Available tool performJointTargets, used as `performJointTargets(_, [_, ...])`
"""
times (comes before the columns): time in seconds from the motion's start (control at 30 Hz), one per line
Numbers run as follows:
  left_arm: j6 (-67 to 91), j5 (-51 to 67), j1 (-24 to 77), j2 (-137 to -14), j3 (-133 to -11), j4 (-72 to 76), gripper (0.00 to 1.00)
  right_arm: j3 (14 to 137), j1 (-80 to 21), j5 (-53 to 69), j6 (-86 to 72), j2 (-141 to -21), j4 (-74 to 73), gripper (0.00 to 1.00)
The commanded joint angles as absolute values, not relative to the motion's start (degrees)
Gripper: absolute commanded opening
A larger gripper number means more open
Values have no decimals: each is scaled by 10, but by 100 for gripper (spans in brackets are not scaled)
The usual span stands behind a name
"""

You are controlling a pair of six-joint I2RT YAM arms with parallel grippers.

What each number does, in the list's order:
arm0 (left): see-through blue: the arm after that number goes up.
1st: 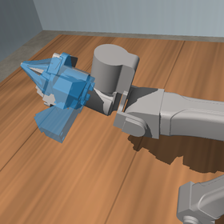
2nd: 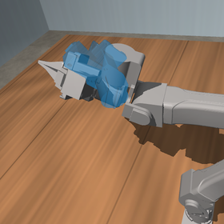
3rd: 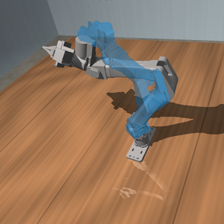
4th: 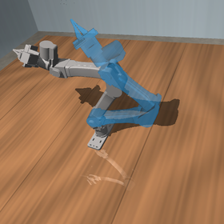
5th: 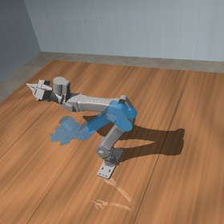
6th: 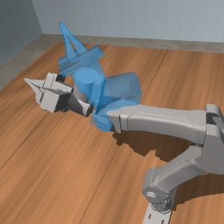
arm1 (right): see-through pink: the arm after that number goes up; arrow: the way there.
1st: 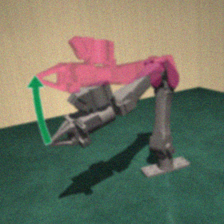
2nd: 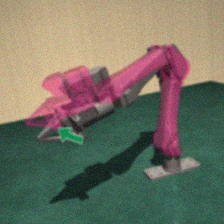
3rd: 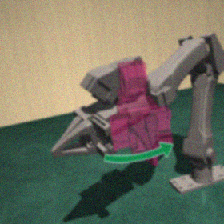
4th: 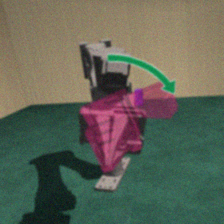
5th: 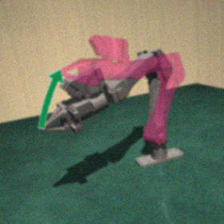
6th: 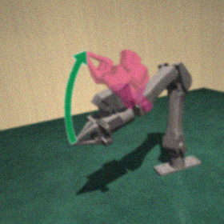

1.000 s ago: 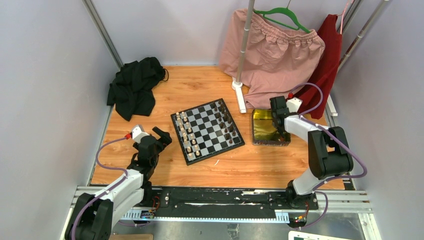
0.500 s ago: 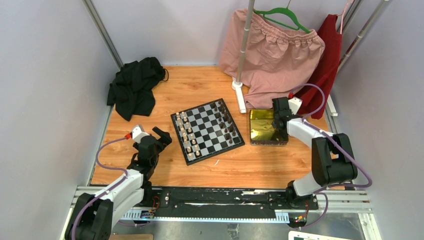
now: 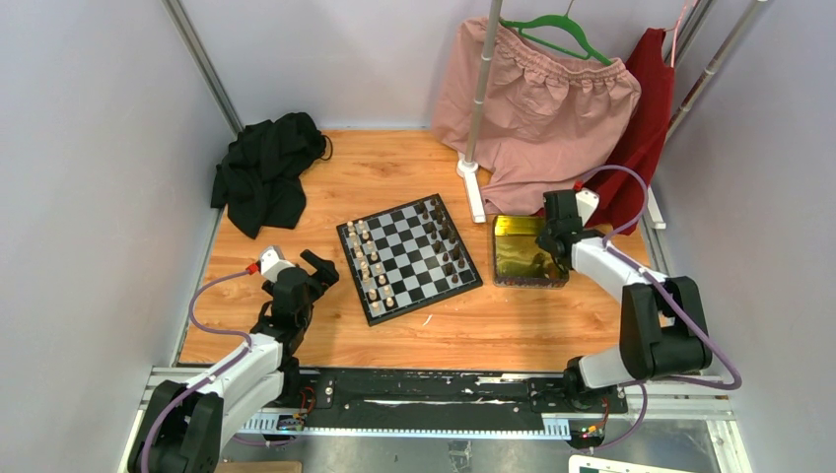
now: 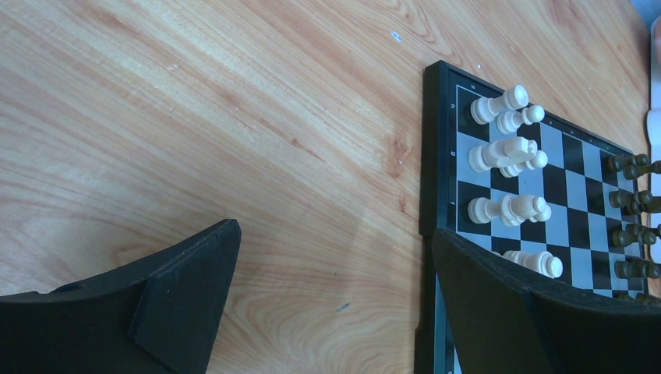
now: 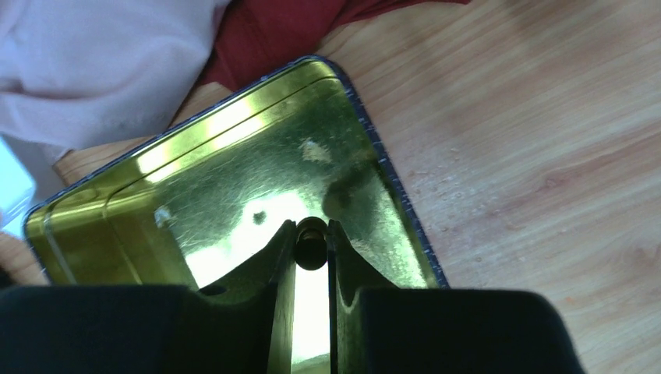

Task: Set up the chess pieces on the board
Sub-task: Pick up the chess piece from the storage box, then place the chess piece on the chessboard.

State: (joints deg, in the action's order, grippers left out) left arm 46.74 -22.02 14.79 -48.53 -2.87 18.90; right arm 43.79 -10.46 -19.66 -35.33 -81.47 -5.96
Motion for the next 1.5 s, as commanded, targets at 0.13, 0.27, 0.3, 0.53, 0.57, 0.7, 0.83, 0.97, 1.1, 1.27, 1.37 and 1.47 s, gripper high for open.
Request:
performJointTargets(0.13, [469, -218, 146, -486, -36, 192, 100, 444, -121, -93, -281, -764, -49, 0])
performJointTargets(0.27, [469, -218, 146, -487, -36, 192, 100, 460, -175, -108, -225, -746, -81, 0])
performJointTargets(0.3, [469, -218, 146, -487, -36, 192, 100, 464, -192, -116, -211, -743, -89, 0])
performJointTargets(0.53, [469, -218, 146, -487, -36, 192, 100, 460, -297, -139, -137, -713, -110, 0])
performJointTargets(0.57, [469, -219, 146, -488, -36, 192, 100, 459, -309, -141, -131, -708, -111, 0])
performJointTargets(0.7, [469, -218, 146, -487, -36, 192, 100, 452, -352, -143, -109, -691, -111, 0])
performJointTargets(0.83, [469, -218, 146, -487, -36, 192, 100, 449, -388, -145, -95, -685, -110, 0])
performJointTargets(0.97, [468, -219, 146, -486, -36, 192, 100, 441, -414, -147, -91, -691, -104, 0])
performJointTargets(1.1, [468, -219, 146, -487, -36, 192, 100, 423, -440, -148, -95, -702, -75, 0])
performJointTargets(1.27, [468, -219, 146, -487, -36, 192, 100, 404, -466, -164, -101, -724, -41, 0])
performJointTargets(1.37, [468, -218, 146, -487, -36, 192, 100, 392, -482, -186, -102, -733, -19, 0])
performJointTargets(1.47, [468, -219, 145, -487, -36, 192, 100, 376, -495, -210, -105, -739, 14, 0])
